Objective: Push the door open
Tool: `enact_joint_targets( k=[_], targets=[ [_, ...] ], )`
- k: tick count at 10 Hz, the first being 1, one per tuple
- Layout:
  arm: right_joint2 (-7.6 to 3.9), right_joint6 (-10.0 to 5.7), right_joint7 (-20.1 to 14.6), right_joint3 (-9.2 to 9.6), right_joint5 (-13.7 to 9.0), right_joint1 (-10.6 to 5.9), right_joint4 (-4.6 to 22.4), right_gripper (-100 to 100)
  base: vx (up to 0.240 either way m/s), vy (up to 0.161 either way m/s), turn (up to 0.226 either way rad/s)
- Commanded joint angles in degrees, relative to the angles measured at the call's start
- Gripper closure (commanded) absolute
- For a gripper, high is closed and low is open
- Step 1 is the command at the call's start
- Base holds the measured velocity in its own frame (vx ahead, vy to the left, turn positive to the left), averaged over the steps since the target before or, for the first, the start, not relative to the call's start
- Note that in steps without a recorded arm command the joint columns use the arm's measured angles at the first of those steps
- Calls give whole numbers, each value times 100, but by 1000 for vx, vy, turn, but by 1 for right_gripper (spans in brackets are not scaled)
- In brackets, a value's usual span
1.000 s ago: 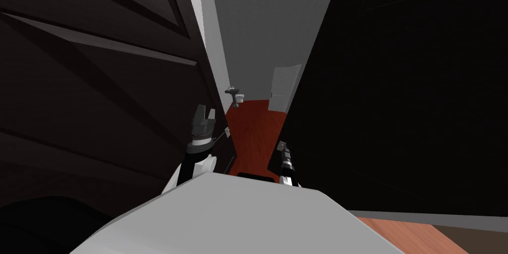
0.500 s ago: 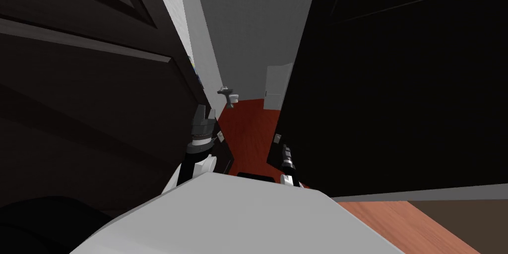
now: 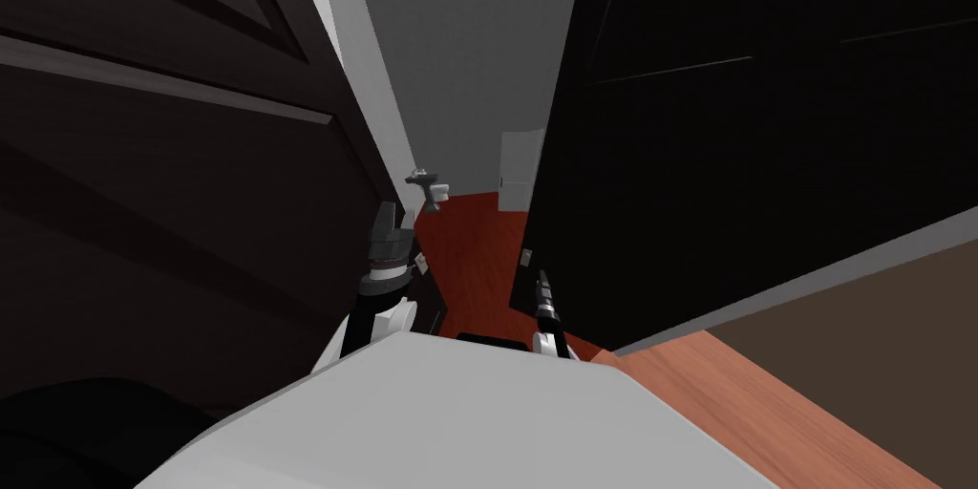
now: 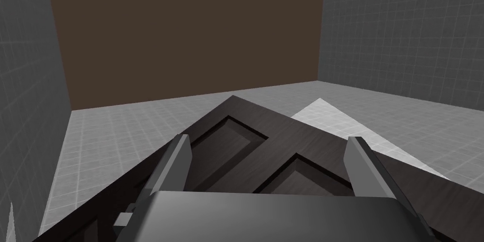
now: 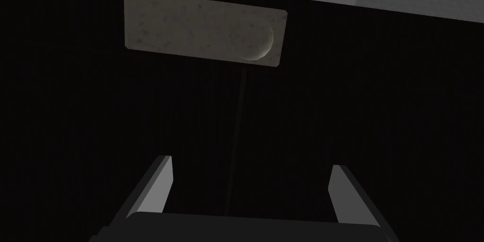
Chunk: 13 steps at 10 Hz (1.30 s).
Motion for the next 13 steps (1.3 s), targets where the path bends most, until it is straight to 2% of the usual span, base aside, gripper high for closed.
enact_joint_targets(
  k=[1,3,4,5,6,7,8,9,10,13],
  targets=[
    [51,42,111,192,-142,-44,-13,-100,-69,51,-157],
    [147,28,215,413,-306,-129,63,-100,-70,45,-218],
    [147,28,215,413,-306,-129,63,-100,-41,28,-36],
    [263,15,307,608,-450,-204,130,-100,-52,39,-221],
    [324,10,346,691,-511,-236,159,-100,-58,52,-223],
    [324,10,346,691,-511,-236,159,-100,-42,33,-34],
    [477,-1,426,861,-636,-301,218,-100,-57,42,-171],
    [416,-1,388,780,-572,-250,168,-100,-30,29,-45],
    [251,12,395,769,-578,-270,182,-100,98,11,27],
    [101,13,368,724,-571,-306,215,-100,199,-23,15]
  ],
)
